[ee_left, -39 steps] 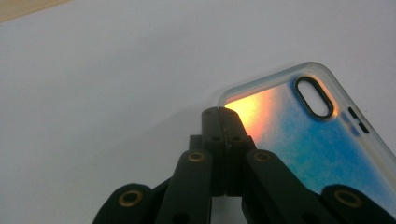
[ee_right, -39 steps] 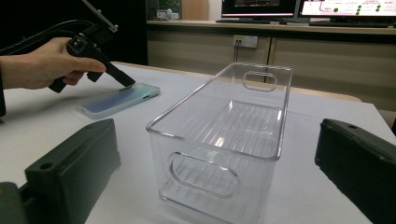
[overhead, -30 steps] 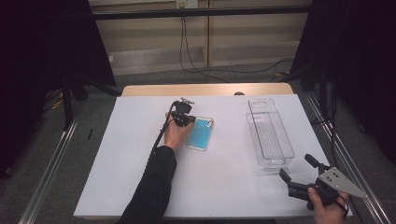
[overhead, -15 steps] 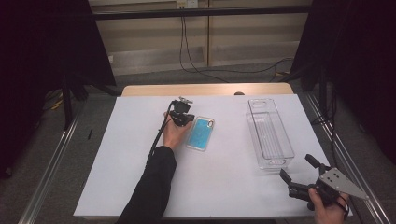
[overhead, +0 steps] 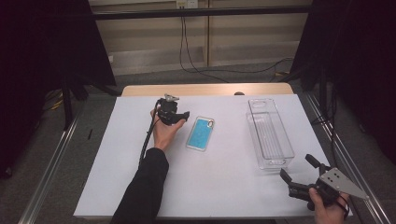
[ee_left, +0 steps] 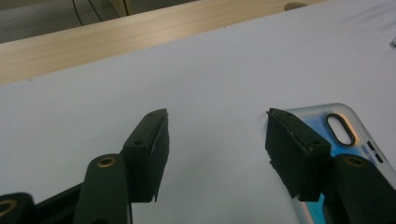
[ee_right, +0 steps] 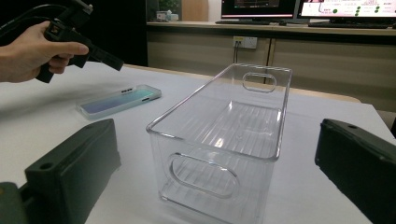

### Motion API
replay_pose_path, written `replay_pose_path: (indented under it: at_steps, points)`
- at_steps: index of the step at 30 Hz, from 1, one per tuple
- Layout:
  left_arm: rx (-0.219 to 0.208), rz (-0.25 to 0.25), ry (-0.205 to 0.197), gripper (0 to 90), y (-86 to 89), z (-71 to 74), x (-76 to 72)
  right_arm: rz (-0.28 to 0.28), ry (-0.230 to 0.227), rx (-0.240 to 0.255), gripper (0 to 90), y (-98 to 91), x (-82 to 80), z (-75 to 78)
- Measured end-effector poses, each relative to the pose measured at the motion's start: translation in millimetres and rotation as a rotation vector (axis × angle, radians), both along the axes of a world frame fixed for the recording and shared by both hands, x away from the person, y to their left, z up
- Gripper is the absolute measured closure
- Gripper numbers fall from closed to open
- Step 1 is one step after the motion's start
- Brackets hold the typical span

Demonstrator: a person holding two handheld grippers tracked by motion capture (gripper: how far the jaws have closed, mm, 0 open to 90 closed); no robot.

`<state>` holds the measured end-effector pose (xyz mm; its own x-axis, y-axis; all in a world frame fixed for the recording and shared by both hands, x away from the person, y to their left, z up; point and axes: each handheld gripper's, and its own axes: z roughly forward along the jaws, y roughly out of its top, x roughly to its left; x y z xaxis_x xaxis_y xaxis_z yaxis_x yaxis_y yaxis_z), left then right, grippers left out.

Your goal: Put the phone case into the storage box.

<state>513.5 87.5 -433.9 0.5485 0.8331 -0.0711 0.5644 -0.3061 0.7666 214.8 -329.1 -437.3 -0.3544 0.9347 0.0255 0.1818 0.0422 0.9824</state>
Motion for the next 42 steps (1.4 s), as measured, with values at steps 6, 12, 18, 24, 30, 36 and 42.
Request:
replay_pose_path:
  at_steps: [6,12,18,24,30,36,42]
  points:
    - [0.003,-0.014,-0.027,15.8,3.6,5.8,-2.6,-0.001,-0.001,0.004,0.0,0.4,-0.1,0.1]
    - [-0.053,-0.044,-0.002,4.8,12.9,5.6,-5.1,0.001,0.0,0.003,0.0,0.6,0.1,0.1]
    - [-0.072,-0.122,-0.044,3.2,23.1,14.5,-16.1,-0.002,0.002,0.0,0.0,-0.5,0.6,-0.2]
    - [-0.073,-0.143,-0.035,3.9,26.7,18.0,-25.8,-0.003,-0.002,0.001,0.0,0.7,0.2,0.3]
    - [-0.05,-0.169,-0.021,4.3,24.5,16.4,-34.3,-0.003,-0.001,0.001,0.0,0.6,0.6,0.2]
    - [-0.063,-0.214,0.02,4.5,22.6,15.4,-41.3,-0.001,-0.002,-0.002,0.0,1.1,0.6,0.2]
    - [-0.114,-0.259,0.04,4.5,23.6,14.1,-48.8,-0.001,-0.001,-0.002,0.0,1.0,0.5,0.0]
